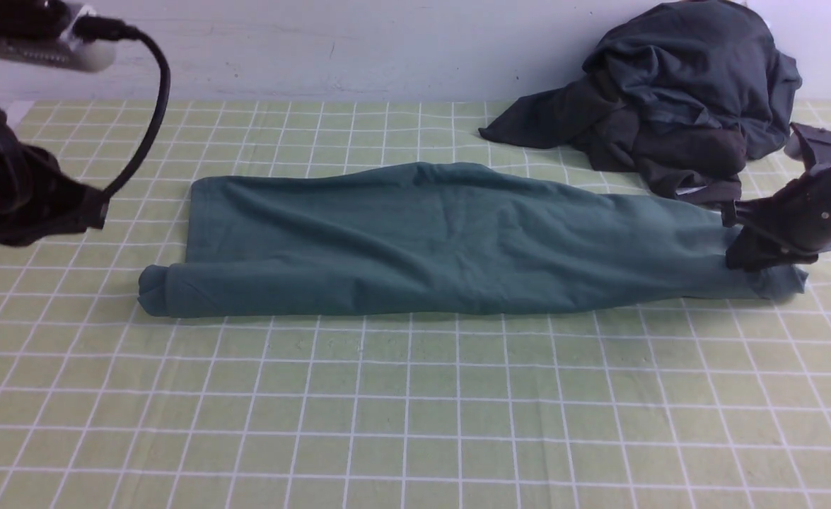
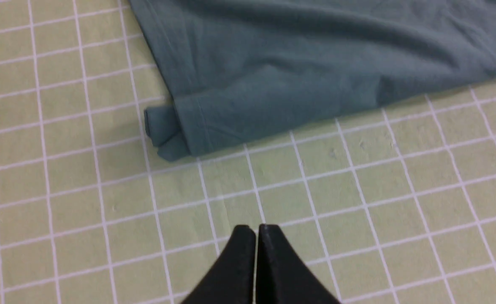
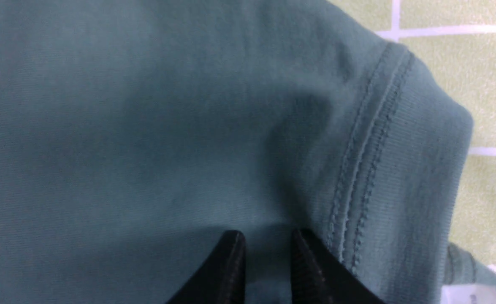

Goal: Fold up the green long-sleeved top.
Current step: Use the right arm to clamp the right edge of the fabric, then use the right arm to drag the right edge of the fabric to the left and folds it over the left edge

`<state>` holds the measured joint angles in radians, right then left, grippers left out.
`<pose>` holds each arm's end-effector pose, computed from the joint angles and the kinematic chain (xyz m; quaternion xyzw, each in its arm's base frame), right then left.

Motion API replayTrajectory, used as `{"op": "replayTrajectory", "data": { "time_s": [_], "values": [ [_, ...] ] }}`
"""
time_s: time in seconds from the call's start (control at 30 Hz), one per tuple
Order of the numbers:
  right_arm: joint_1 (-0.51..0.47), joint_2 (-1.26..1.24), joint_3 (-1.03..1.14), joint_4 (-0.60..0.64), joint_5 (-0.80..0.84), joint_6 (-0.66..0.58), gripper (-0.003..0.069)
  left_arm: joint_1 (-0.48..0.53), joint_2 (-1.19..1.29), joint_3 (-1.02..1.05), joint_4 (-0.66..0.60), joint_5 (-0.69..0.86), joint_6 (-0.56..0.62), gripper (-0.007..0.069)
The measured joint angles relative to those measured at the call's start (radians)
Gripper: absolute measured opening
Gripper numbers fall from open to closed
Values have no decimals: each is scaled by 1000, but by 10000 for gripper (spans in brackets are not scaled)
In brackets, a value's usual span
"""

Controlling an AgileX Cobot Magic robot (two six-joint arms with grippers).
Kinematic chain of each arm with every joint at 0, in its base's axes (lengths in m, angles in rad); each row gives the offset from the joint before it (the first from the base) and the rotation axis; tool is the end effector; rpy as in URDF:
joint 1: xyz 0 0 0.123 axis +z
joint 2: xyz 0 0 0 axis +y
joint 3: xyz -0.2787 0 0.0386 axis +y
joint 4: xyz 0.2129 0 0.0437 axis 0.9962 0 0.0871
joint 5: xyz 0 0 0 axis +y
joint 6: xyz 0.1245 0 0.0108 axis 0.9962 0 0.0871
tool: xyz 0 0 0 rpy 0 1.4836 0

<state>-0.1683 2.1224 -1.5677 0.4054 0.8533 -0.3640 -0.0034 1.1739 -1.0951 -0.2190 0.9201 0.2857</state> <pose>0.4175 -0.0333 0.1509 0.0169 0.9782 0.1290 0.1617 0.2199 -0.0224 0.3253 0.1013 0.9357 -0.0574 0.3331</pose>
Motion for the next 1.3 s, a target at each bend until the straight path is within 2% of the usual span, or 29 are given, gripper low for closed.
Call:
{"op": "replayTrajectory", "data": {
  "time_s": [0.03, 0.13, 0.23, 0.27, 0.3, 0.37, 0.53, 0.63, 0.77, 0.9, 1.0, 1.03, 1.07, 1.23, 1.3],
  "values": [
    [0, 0, 0, 0, -3, 1, 202, 0, -3, 4, 0, 0, 0, -4],
    [-5, -11, 0, -119, -51, 81, 337, 0, -52, 83, 17, 10, -1, -4],
    [-18, -14, -12, -247, -39, 239, 468, 0, -94, 176, 41, -11, -12, -4],
    [-19, -14, -13, -254, -39, 247, 468, 0, -94, 182, 42, -11, -13, -4],
    [-22, -14, -21, -294, -8, 308, 529, 0, -113, 231, 48, -58, -20, -4],
    [-20, -14, -25, -301, 6, 344, 566, 0, -118, 271, 52, -125, -25, -4],
    [-21, 5, -25, -274, 5, 407, 577, 0, -117, 295, 47, -221, -33, -4],
    [-21, 37, -25, -255, 5, 438, 556, 0, -117, 296, 47, -218, -33, -4],
    [-21, 48, -35, -219, 3, 430, 456, 0, -117, 296, 46, -216, -33, -4],
    [-18, 52, -67, -192, 25, 356, 237, 0, -118, 296, 45, -216, -33, -4],
    [-21, 39, -110, -209, 56, 295, 97, 0, -118, 296, 49, -215, -33, -4],
    [-24, 28, -135, -238, 74, 283, 74, 0, -118, 296, 50, -212, -33, -4],
    [-25, 24, -140, -244, 80, 278, 74, 0, -118, 296, 51, -211, -33, -4],
    [-63, -69, -305, -464, 171, 261, 76, 0, -118, 296, 53, -196, -33, -4],
    [-71, -104, -373, -511, 212, 261, 76, 0, -118, 296, 52, -193, -33, -4]
  ]
}}
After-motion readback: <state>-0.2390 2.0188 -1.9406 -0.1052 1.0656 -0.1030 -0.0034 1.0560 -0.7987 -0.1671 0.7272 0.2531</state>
